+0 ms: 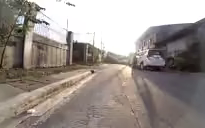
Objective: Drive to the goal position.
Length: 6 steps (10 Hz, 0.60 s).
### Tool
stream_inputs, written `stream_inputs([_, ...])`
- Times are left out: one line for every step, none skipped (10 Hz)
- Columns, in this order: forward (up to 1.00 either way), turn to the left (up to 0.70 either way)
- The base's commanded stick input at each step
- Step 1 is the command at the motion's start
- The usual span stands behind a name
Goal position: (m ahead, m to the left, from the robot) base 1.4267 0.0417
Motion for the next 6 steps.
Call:
stream_inputs([1.0, 0.0])
stream_inputs([1.0, 0.0])
stream_inputs([1.0, 0.0])
stream_inputs([1.0, 0.0])
stream_inputs([1.0, 0.0])
stream_inputs([1.0, 0.0])
